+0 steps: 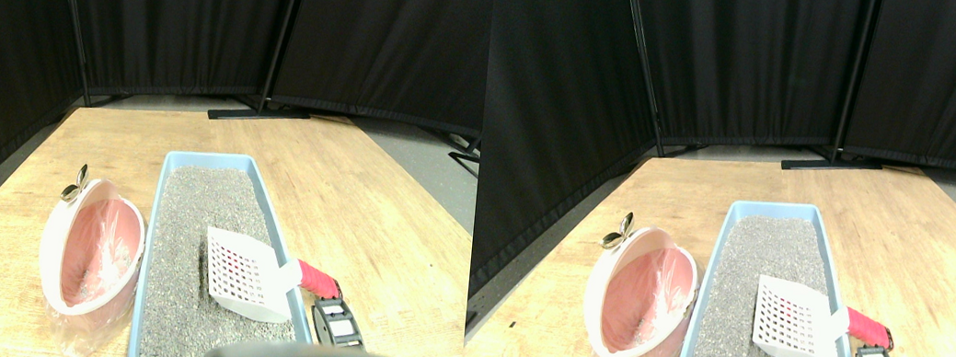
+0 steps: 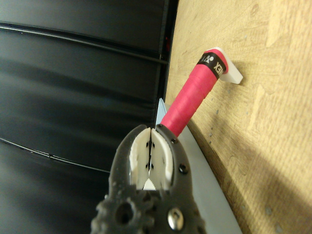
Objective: Scoop (unimanual)
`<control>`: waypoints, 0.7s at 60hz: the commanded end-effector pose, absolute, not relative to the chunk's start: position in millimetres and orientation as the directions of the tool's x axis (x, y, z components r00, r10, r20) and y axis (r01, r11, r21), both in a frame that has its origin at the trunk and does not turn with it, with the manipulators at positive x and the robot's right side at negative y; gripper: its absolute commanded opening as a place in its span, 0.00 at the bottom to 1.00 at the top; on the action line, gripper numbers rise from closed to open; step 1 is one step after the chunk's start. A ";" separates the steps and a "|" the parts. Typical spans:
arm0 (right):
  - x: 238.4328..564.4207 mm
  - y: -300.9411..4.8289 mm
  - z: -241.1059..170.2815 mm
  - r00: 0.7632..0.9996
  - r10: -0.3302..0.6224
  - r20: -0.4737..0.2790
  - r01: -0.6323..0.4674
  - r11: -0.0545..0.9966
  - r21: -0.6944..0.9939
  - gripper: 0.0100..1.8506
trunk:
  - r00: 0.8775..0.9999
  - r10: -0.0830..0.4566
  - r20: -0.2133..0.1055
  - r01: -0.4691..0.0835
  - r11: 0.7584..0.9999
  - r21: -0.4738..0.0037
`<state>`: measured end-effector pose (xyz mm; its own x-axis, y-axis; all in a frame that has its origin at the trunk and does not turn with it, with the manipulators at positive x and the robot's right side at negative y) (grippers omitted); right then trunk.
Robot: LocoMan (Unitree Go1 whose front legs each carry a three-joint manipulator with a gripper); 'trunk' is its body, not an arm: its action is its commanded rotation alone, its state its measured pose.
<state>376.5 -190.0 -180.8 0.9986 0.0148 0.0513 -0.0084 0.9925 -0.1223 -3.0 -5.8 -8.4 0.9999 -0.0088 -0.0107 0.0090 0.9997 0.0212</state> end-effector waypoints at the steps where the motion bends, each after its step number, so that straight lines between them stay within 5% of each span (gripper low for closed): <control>1: 376.3 -190.6 -173.0 0.995 0.014 0.102 -0.002 0.992 -0.126 0.20 | 1.000 -0.004 -0.014 0.004 1.000 0.008; 23: 378.0 -195.8 -176.3 0.980 0.051 0.190 -0.028 0.992 -0.124 0.19 | 1.000 -0.007 -0.018 0.007 1.000 0.012; 34: 382.2 -210.0 -179.1 0.970 0.013 0.243 -0.003 0.999 -0.041 0.39 | 1.000 -0.016 -0.019 0.016 1.000 0.016; 42: 384.3 -214.2 -178.9 0.970 0.014 0.242 -0.012 1.000 -0.012 0.42 | 1.000 -0.021 -0.019 0.022 1.000 0.016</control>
<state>384.0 -214.0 -185.4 0.9811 0.0111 0.1933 -0.0062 0.9996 -0.0259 -2.1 -3.3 -6.9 0.9997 -0.0173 -0.0163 0.0177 0.9995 0.0260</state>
